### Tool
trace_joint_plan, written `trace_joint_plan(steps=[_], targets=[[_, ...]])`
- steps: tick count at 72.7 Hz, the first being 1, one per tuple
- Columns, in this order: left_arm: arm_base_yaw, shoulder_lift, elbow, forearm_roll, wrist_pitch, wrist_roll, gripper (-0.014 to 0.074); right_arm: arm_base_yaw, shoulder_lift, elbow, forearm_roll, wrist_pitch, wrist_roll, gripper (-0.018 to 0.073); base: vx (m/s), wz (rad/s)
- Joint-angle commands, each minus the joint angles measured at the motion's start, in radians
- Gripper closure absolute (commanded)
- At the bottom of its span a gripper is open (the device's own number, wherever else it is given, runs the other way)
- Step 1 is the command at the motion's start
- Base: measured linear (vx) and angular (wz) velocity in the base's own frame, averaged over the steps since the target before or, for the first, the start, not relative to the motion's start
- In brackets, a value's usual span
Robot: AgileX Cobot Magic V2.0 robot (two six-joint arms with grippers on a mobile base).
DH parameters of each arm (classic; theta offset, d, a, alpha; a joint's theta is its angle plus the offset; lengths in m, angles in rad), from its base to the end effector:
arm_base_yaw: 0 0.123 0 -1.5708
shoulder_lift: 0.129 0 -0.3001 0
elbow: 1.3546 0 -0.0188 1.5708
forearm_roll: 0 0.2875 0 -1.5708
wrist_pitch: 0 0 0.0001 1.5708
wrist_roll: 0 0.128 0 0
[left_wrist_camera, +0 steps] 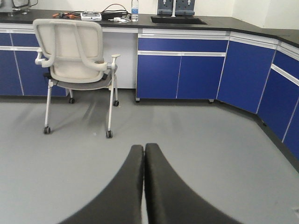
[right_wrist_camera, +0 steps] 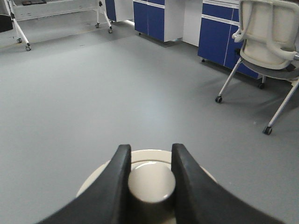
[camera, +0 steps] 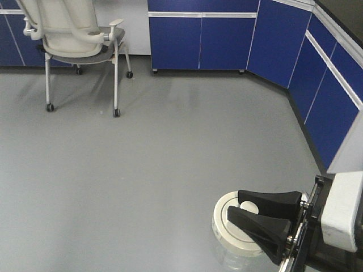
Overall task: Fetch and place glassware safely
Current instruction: 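Drive the base across the lab to the other black counter, holding the jar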
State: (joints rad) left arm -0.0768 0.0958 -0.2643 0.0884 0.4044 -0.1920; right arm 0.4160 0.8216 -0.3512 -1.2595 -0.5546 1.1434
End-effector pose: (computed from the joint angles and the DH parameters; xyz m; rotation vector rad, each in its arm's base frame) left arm 0.1074 -0.0038 0.2619 -0.0549 1.7183 -0.1091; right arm 0.1643 0.1426 0.2556 -0.7937 1.6100 0.7148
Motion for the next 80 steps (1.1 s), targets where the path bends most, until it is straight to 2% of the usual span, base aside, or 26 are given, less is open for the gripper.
trace_joint_plan(steps=[1,49,80], targets=[[-0.008,0.009,-0.026,-0.005,-0.071,-0.001,0.0603,-0.002,-0.006,-0.031,0.044,-0.041,-0.007,0.0560,0.71,-0.04],[-0.008,0.009,-0.026,-0.005,-0.071,-0.001,0.0603,-0.002,-0.005,-0.031,0.044,-0.028,-0.007,0.0560,0.67,-0.02],[-0.008,0.009,-0.026,-0.005,-0.071,-0.001,0.0603,-0.002,-0.005,-0.031,0.044,-0.005,-0.007,0.0560,0.46,-0.69]])
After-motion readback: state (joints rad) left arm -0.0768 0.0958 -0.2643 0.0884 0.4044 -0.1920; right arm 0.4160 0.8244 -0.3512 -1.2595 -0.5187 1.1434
